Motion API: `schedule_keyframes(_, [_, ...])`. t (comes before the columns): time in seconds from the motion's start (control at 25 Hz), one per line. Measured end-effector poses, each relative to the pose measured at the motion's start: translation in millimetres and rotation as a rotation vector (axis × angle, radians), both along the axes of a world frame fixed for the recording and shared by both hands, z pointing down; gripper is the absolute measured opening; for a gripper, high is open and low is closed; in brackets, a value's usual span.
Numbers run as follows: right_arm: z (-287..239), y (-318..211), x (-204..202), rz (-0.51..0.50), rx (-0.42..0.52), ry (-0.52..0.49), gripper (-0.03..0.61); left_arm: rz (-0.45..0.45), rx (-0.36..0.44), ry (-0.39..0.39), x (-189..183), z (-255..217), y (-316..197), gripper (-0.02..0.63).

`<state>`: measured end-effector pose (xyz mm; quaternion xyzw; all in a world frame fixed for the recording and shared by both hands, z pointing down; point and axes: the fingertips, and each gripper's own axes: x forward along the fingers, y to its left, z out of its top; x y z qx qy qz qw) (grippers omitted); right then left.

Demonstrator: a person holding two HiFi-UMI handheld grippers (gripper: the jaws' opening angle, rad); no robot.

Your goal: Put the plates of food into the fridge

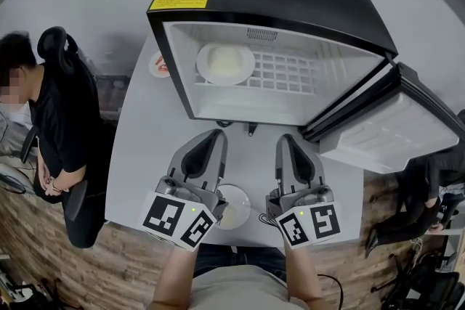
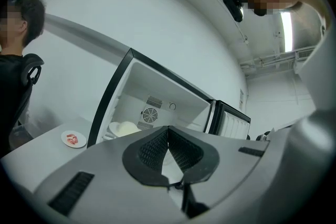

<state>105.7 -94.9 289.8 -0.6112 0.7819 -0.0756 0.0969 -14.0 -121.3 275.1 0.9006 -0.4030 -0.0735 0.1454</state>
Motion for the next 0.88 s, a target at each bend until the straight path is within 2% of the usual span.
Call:
schedule_keyframes(0.28, [-7.6,13.1,6.4,0.007,0.017,-0.001,0.015,-0.042,0.024,-0.04,-10.9,-2.4,11.1,0.009])
schedule_keyframes(0.44, [-8.9,17.4,10.2,-0.003,0.014,-0.017,0.015,-0.057,0.009,-0.056,-20.5,2.7,15.7,0.009])
schedule_keyframes(0.56, [2.2,18.1,10.5,-0.04,-0.027,-0.033,0.015,-0.087,-0.031,-0.086,-38.3,19.4,19.6,0.009])
schedule_keyframes(0.64, [22.9,18.2,6.1,-0.109,-0.096,-0.042,0.015,-0.111,-0.089,-0.103,-53.4,42.8,23.2,0.009])
schedule_keyframes(0.72, [56.2,20.7,-3.6,-0.218,-0.208,-0.06,0.015,-0.124,-0.184,-0.108,-68.6,75.4,30.0,0.009])
schedule_keyframes(0.88, [141.9,43.5,-31.3,-0.49,-0.531,-0.108,0.016,-0.106,-0.477,-0.005,-88.5,147.0,59.9,0.009])
